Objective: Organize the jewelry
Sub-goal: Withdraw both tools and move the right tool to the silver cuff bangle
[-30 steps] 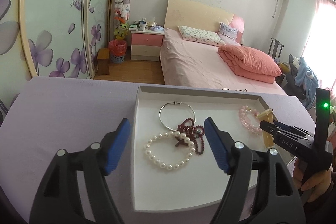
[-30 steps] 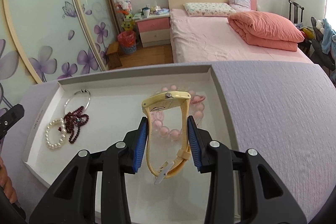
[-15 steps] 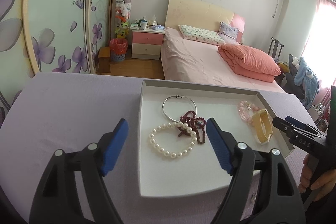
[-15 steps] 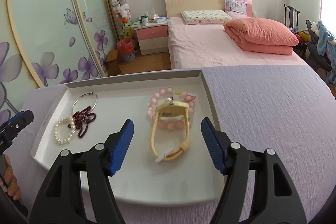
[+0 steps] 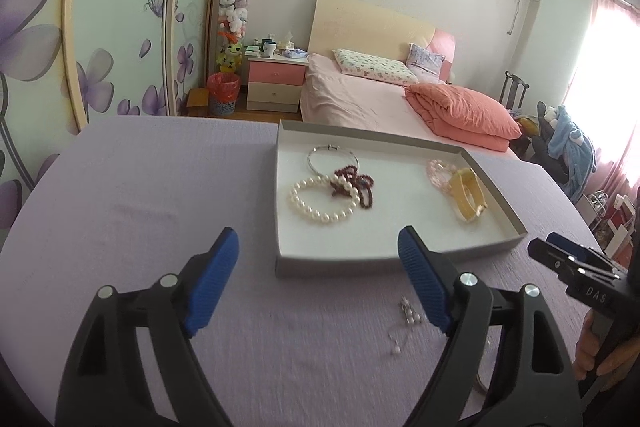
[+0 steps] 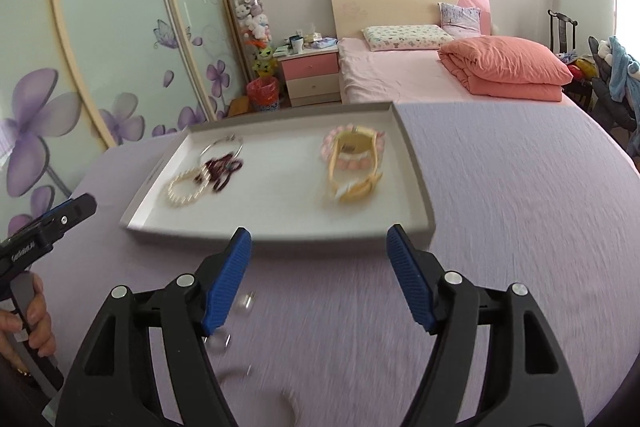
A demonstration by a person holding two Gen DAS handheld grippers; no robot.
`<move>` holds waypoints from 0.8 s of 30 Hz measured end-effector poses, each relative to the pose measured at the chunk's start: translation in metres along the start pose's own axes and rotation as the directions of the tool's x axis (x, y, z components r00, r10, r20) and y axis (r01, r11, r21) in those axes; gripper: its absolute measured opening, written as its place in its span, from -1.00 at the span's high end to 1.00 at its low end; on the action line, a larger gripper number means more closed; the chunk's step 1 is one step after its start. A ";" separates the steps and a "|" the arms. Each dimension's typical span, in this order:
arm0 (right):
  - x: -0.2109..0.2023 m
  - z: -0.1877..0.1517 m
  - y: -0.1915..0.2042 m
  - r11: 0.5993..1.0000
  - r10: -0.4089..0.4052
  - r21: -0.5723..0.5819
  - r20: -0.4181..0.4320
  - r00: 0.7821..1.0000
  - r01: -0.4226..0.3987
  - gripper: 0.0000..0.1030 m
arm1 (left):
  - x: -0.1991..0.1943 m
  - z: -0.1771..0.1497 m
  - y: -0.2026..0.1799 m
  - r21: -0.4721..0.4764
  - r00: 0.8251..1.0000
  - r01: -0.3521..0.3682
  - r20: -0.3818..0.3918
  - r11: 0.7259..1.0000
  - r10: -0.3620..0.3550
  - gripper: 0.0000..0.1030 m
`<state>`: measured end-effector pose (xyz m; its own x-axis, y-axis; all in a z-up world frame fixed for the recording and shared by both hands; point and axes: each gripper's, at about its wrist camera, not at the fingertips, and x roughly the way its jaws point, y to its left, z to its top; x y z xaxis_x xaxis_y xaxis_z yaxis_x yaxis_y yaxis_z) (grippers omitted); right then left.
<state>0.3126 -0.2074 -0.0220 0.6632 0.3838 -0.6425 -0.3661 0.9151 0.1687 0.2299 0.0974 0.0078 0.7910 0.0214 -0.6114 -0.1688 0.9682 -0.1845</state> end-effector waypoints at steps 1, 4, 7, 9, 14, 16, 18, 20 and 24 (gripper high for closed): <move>-0.005 -0.009 0.002 1.000 0.006 0.006 -0.008 1.000 -0.006 -0.39 | -0.003 -0.004 -0.001 0.003 1.000 0.004 -0.001 1.000 -0.004 -0.59; -0.015 -0.031 0.003 1.000 0.013 0.023 -0.029 1.000 -0.012 -0.45 | -0.015 -0.016 -0.005 0.016 1.000 0.011 -0.001 1.000 -0.011 -0.59; -0.024 -0.057 0.008 0.999 0.022 0.025 -0.056 0.998 -0.020 -0.47 | -0.026 -0.027 -0.008 0.019 1.000 0.017 -0.001 1.000 -0.017 -0.61; -0.027 -0.073 0.012 1.000 0.022 0.021 -0.087 0.996 -0.021 -0.48 | -0.030 -0.035 -0.009 0.018 1.000 0.016 -0.003 1.000 -0.016 -0.61; -0.029 -0.100 0.026 1.000 0.028 0.014 -0.134 0.991 -0.026 -0.53 | -0.038 -0.046 -0.009 0.013 1.000 0.013 -0.006 1.000 -0.013 -0.61; -0.030 -0.106 0.031 1.000 0.023 0.013 -0.139 0.990 -0.021 -0.56 | -0.041 -0.050 -0.009 0.012 1.000 0.013 -0.004 1.000 -0.013 -0.61; -0.027 -0.108 0.039 1.000 0.017 0.005 -0.143 0.990 -0.016 -0.58 | -0.044 -0.052 -0.009 0.014 1.000 0.011 -0.002 1.000 -0.011 -0.61; -0.025 -0.110 0.042 1.000 0.002 -0.003 -0.147 0.989 -0.002 -0.58 | -0.046 -0.053 -0.007 0.015 1.000 0.009 -0.001 1.000 -0.009 -0.61; -0.021 -0.112 0.050 0.998 -0.054 -0.025 -0.150 0.987 0.051 -0.58 | -0.049 -0.056 -0.007 0.015 1.000 0.009 -0.001 1.000 -0.009 -0.62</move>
<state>0.2078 -0.1836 -0.0837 0.5764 0.3110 -0.7557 -0.3480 0.9301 0.1173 0.1593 0.0752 -0.0039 0.7918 0.0123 -0.6107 -0.1529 0.9720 -0.1787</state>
